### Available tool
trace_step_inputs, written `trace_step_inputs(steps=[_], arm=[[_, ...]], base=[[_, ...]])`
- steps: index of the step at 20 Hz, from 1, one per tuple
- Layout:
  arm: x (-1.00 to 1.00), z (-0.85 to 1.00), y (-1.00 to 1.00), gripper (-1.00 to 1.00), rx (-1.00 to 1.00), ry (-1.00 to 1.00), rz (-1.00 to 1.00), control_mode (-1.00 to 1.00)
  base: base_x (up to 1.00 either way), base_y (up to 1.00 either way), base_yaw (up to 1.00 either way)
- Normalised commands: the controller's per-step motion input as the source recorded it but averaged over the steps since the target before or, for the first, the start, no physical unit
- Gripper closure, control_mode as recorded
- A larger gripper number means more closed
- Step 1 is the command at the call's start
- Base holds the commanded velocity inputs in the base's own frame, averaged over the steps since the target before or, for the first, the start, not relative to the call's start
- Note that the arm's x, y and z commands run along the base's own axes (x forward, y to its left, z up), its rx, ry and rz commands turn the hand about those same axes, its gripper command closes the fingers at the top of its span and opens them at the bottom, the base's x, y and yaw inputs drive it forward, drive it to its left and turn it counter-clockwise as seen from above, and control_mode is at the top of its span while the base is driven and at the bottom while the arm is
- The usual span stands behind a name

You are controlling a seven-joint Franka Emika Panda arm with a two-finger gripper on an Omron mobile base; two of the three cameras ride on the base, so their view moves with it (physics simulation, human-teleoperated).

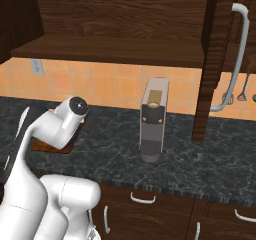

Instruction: Pick the kettle from the counter and place it on the tray. Then pick the mug from the cabinet and place it on the tray. Then close the cabinet doors.

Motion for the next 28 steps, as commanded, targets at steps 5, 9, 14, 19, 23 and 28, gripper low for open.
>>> trace_step_inputs(steps=[5, 9, 14, 19, 23, 28], arm=[[0.65, -0.55, 0.06, 1.00, 0.10, 0.09, 0.00, -1.00], [0.60, -0.49, 0.25, 1.00, 0.01, 0.07, 0.02, -1.00], [0.33, -0.43, 0.38, 1.00, -0.02, -0.07, 0.01, -1.00], [0.22, -0.40, 0.25, 1.00, -0.12, -0.13, 0.01, -1.00], [0.07, -0.21, 0.17, 1.00, -0.13, -0.08, 0.00, -1.00], [0.05, -0.19, 0.10, 1.00, -0.05, 0.00, 0.00, -1.00]], base=[[0.00, 0.00, 0.00], [0.00, 0.00, 0.00], [0.00, 0.00, 0.00], [0.00, 0.00, 0.00], [0.00, 0.00, 0.00], [0.00, 0.00, 0.00]])
